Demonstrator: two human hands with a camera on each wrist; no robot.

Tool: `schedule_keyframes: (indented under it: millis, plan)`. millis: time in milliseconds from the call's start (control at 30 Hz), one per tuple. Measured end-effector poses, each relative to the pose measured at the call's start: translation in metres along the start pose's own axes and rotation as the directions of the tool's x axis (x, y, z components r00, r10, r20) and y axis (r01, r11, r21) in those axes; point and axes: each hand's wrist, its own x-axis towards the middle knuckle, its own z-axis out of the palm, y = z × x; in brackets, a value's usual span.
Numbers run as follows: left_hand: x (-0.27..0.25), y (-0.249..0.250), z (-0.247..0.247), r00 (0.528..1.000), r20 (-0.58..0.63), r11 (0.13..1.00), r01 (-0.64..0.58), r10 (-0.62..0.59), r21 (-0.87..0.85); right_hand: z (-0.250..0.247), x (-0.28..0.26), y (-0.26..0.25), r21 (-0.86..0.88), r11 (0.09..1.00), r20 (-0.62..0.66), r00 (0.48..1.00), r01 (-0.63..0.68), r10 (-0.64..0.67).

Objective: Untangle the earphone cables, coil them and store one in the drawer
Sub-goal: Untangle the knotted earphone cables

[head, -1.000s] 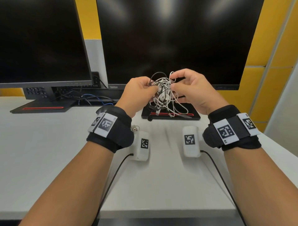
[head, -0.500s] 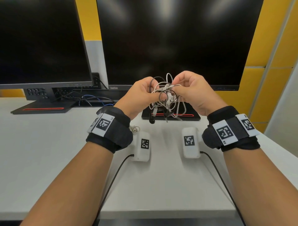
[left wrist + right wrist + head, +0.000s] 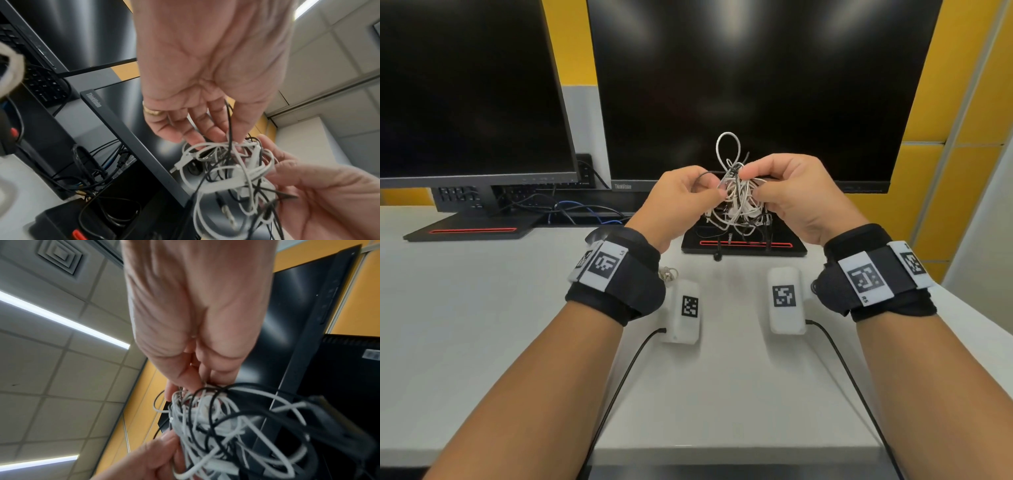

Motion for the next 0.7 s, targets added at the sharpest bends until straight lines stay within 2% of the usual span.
schedule_keyframes:
  millis: [67,133,200,333,467,533,700]
  plan:
    - [0.002,0.000,-0.001,0.998,-0.058,1.000,0.003,-0.005,-0.019,-0.002,0.000,0.000,-0.002,1.000,-0.008,1.000,-0.010,0.010]
    - [0.005,-0.001,-0.004,0.990,-0.137,0.994,0.026,-0.041,-0.108,-0.003,-0.001,-0.001,-0.041,0.999,-0.020,1.000,-0.012,0.011]
    - [0.005,-0.001,-0.006,0.989,-0.147,0.988,0.012,-0.035,-0.152,-0.003,-0.001,-0.001,-0.058,0.998,-0.017,1.000,-0.013,0.012]
    - [0.001,0.001,-0.006,0.999,0.021,0.999,-0.034,0.034,-0.035,0.000,-0.001,-0.001,0.002,1.000,-0.002,1.000,-0.014,0.014]
    - [-0.002,0.003,-0.003,0.991,0.136,0.994,0.026,-0.011,-0.109,-0.001,-0.002,-0.003,0.093,0.996,0.032,0.999,0.012,-0.015]
    - [-0.004,0.004,-0.004,0.982,0.191,0.990,0.036,-0.009,-0.138,-0.003,-0.002,-0.003,0.078,0.997,0.035,0.999,0.026,-0.029]
    - [-0.005,0.004,-0.004,0.983,0.182,0.995,0.022,-0.005,-0.092,-0.005,0.001,0.002,-0.084,0.996,-0.042,0.998,0.032,-0.036]
